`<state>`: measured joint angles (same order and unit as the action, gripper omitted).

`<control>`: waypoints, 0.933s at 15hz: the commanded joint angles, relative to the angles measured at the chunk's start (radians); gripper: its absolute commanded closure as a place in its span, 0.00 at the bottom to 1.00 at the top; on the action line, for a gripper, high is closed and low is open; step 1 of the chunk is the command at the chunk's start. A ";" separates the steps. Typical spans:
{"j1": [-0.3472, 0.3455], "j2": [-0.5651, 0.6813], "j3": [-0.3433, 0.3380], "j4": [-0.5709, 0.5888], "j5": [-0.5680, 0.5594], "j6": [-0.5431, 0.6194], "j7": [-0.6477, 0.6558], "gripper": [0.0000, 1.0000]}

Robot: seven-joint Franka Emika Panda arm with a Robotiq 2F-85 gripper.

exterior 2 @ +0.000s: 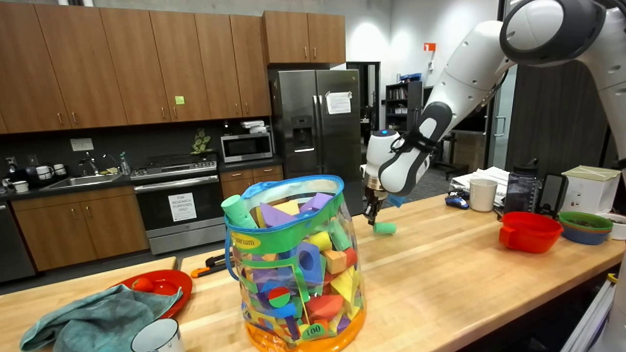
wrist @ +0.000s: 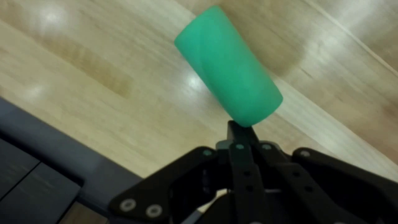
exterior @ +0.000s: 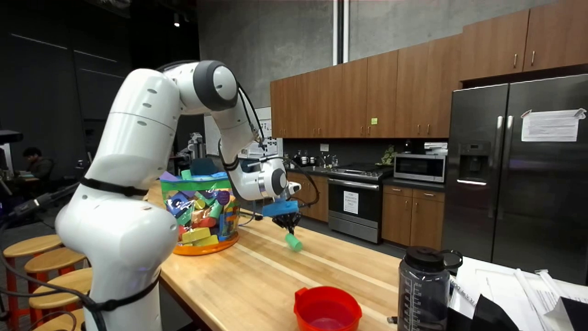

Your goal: Put the purple and green block inside the clear bag

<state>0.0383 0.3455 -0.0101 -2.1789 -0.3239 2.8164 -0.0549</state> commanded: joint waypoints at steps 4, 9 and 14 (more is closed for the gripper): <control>0.022 -0.309 0.117 -0.087 0.163 -0.020 -0.109 1.00; 0.066 -0.408 0.173 -0.096 0.344 0.020 -0.224 1.00; 0.134 -0.455 0.195 -0.089 0.541 0.102 -0.368 1.00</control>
<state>0.1377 -0.0667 0.1832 -2.2434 0.1073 2.8587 -0.3239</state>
